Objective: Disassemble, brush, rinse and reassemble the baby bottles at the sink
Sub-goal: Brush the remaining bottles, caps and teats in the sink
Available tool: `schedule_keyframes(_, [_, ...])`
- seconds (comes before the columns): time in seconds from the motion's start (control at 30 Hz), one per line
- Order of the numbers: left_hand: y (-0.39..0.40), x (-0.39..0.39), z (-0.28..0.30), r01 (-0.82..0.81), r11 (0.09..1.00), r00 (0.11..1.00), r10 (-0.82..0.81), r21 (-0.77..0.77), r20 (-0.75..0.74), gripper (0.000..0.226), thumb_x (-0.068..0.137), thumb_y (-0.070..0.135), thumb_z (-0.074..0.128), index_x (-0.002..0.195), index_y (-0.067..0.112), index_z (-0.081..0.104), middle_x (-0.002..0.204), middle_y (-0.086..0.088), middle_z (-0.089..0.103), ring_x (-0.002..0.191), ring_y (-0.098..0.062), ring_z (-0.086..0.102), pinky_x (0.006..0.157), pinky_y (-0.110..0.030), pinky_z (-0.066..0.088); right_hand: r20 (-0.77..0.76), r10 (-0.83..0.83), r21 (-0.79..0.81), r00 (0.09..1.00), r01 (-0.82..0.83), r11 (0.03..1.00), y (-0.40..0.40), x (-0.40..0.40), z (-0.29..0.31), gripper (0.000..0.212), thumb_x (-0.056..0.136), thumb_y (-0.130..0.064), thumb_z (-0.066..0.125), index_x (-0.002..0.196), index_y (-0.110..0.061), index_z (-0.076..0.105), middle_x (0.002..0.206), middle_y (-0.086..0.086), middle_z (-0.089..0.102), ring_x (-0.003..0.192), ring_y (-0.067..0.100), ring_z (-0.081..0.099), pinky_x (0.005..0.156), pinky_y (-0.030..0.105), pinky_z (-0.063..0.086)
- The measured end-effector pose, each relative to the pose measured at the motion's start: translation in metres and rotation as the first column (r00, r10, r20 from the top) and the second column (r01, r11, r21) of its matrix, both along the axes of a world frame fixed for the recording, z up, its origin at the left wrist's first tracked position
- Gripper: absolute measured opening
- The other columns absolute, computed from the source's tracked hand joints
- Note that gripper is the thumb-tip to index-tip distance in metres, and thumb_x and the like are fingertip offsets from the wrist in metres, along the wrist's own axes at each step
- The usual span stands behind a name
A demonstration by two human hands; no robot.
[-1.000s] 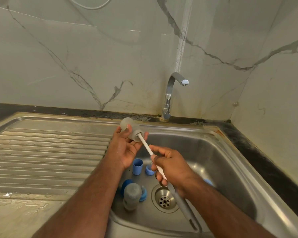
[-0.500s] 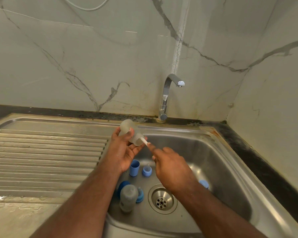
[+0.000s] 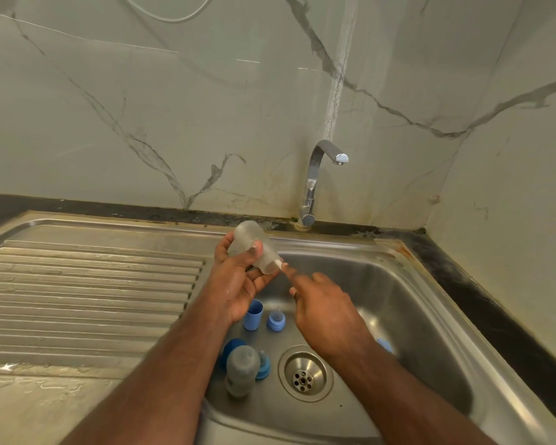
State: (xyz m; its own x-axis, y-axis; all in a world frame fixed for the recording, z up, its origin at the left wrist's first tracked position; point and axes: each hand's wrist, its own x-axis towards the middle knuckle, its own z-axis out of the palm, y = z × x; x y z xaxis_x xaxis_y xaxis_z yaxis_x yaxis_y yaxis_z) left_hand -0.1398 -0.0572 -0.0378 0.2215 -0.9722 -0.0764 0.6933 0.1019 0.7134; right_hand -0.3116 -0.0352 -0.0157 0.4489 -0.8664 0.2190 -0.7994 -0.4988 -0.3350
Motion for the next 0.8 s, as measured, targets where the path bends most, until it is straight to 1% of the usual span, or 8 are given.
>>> schedule_keyframes(0.07, [-0.001, 0.001, -0.001, -0.015, 1.000, 1.000, 0.015, 0.009, 0.020, 0.061, 0.093, 0.004, 0.068, 0.141, 0.032, 0.041, 0.136, -0.024, 0.055, 0.106, -0.044, 0.070, 0.079, -0.050, 0.063, -0.055, -0.025, 0.041, 0.998, 0.027, 0.999, 0.000, 0.008, -0.004, 0.069, 0.100, -0.019, 0.049, 0.156, -0.042, 0.017, 0.114, 0.003, 0.052, 0.101, 0.020, 0.055, 0.080, 0.029, 0.044])
schedule_keyframes(0.13, [-0.001, 0.002, -0.002, -0.017, 1.000, 0.998, 0.016, 0.016, 0.063, 0.063, 0.093, 0.003, 0.067, 0.141, 0.033, 0.040, 0.137, -0.023, 0.054, 0.108, -0.046, 0.069, 0.080, -0.052, 0.063, -0.057, 0.012, 0.078, 0.998, -0.007, 0.997, -0.003, 0.010, -0.002, 0.063, 0.100, -0.017, 0.048, 0.155, -0.038, 0.027, 0.113, 0.002, 0.061, 0.099, 0.018, 0.059, 0.080, 0.028, 0.046])
schedule_keyframes(0.3, [0.001, 0.004, -0.002, -0.009, 1.000, 0.999, 0.010, -0.008, 0.043, 0.062, 0.092, 0.004, 0.068, 0.139, 0.036, 0.041, 0.135, -0.022, 0.054, 0.109, -0.046, 0.069, 0.081, -0.052, 0.062, 0.400, -0.004, 0.407, 0.917, -0.174, 0.897, -0.005, -0.007, 0.002, 0.045, 0.102, -0.021, 0.054, 0.141, -0.042, 0.052, 0.072, -0.007, 0.062, 0.049, 0.003, 0.051, 0.049, 0.019, 0.044])
schedule_keyframes(0.4, [0.001, 0.002, -0.001, -0.006, 1.000, 0.999, 0.006, -0.004, 0.040, 0.061, 0.093, 0.004, 0.066, 0.140, 0.035, 0.041, 0.134, -0.022, 0.056, 0.106, -0.046, 0.070, 0.083, -0.052, 0.062, 0.445, -0.082, 0.383, 0.892, -0.107, 0.918, -0.006, -0.007, 0.003, 0.044, 0.102, -0.022, 0.054, 0.141, -0.042, 0.052, 0.078, -0.006, 0.060, 0.054, 0.003, 0.053, 0.051, 0.018, 0.045])
schedule_keyframes(0.5, [0.001, 0.001, -0.002, 0.003, 1.000, 0.998, -0.003, -0.002, 0.059, 0.062, 0.094, 0.004, 0.066, 0.142, 0.032, 0.040, 0.134, -0.022, 0.056, 0.106, -0.046, 0.070, 0.085, -0.054, 0.060, 0.304, -0.080, 0.318, 0.949, -0.021, 0.948, -0.004, 0.004, -0.002, 0.045, 0.103, -0.025, 0.051, 0.145, -0.042, 0.047, 0.085, -0.013, 0.057, 0.063, 0.003, 0.053, 0.066, 0.024, 0.051])
schedule_keyframes(0.57, [0.000, 0.002, -0.003, -0.007, 1.000, 0.997, 0.006, 0.013, 0.079, 0.063, 0.094, 0.004, 0.066, 0.143, 0.033, 0.039, 0.135, -0.022, 0.055, 0.108, -0.046, 0.069, 0.083, -0.054, 0.061, 0.245, -0.054, 0.357, 0.968, -0.039, 0.933, 0.000, 0.009, -0.003, 0.046, 0.104, -0.026, 0.050, 0.146, -0.044, 0.043, 0.087, -0.006, 0.062, 0.060, 0.008, 0.055, 0.060, 0.027, 0.052])
schedule_keyframes(0.7, [0.000, 0.010, -0.003, -0.036, 0.999, 0.999, 0.036, 0.005, 0.010, 0.062, 0.093, 0.004, 0.067, 0.140, 0.035, 0.041, 0.136, -0.023, 0.053, 0.109, -0.047, 0.068, 0.079, -0.051, 0.063, 0.494, -0.109, 0.570, 0.863, -0.226, 0.790, -0.002, -0.004, 0.006, 0.044, 0.103, -0.018, 0.053, 0.140, -0.041, 0.053, 0.069, 0.001, 0.059, 0.046, 0.010, 0.046, 0.042, 0.024, 0.040])
schedule_keyframes(0.8, [0.000, 0.011, -0.003, -0.038, 0.999, 0.999, 0.038, 0.000, 0.023, 0.062, 0.093, 0.004, 0.067, 0.140, 0.036, 0.041, 0.136, -0.022, 0.054, 0.107, -0.045, 0.070, 0.080, -0.050, 0.063, 0.521, -0.157, 0.521, 0.839, -0.167, 0.837, -0.002, -0.007, 0.006, 0.043, 0.103, -0.019, 0.054, 0.140, -0.040, 0.054, 0.074, -0.001, 0.061, 0.052, 0.010, 0.050, 0.046, 0.025, 0.043])
